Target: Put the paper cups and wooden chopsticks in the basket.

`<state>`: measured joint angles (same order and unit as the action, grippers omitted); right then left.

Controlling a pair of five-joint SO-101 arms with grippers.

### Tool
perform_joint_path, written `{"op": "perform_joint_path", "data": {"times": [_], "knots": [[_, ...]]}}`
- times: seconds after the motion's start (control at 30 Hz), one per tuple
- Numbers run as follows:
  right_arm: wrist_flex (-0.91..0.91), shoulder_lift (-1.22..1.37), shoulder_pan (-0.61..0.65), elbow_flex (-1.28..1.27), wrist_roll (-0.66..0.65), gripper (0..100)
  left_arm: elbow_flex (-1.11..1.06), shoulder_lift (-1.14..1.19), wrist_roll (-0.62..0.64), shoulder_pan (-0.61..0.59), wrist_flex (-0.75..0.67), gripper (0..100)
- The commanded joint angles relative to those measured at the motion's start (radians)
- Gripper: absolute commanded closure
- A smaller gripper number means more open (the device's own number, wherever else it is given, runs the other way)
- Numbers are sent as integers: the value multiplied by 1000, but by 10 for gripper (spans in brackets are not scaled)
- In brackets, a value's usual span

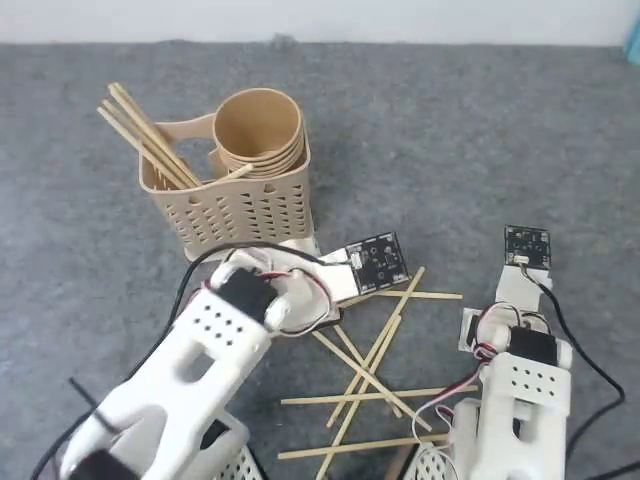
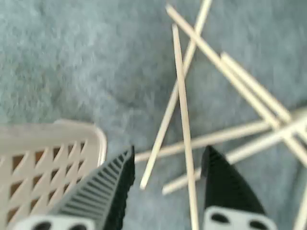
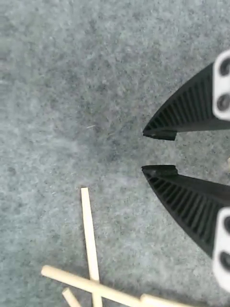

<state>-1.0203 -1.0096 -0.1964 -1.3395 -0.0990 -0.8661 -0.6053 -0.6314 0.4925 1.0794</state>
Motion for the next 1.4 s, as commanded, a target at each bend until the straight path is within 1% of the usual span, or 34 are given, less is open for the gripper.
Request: {"op": "perform_joint_path", "data": {"times": [0.0,0.1,0.3,0.37,0.5,0.63,0.87,0.97,1.07,1.2,1.3,1.37], "knots": [[18,5,-25,11,-9,888,7,150,-9,3,-124,791],[18,5,-25,11,-9,887,64,308,-46,-35,-181,791],[19,5,-24,11,-9,887,326,597,-52,-117,-163,791],[19,5,-22,11,-9,887,374,666,-55,-117,-140,791],[19,5,-19,11,-9,887,389,749,-80,-89,-141,791],[30,5,-19,11,-9,887,421,766,-84,-83,-104,809],[31,5,-19,9,-9,887,415,767,-84,-80,-104,913],[33,5,-19,9,-9,887,415,766,-81,-78,-103,988],[33,5,-19,9,-9,887,407,755,-78,-64,-92,988],[35,5,-22,9,-9,887,409,738,-78,3,34,988],[35,5,-25,9,-9,887,407,635,-75,32,133,988],[35,5,-25,9,-9,888,401,529,-40,25,181,988]]}}
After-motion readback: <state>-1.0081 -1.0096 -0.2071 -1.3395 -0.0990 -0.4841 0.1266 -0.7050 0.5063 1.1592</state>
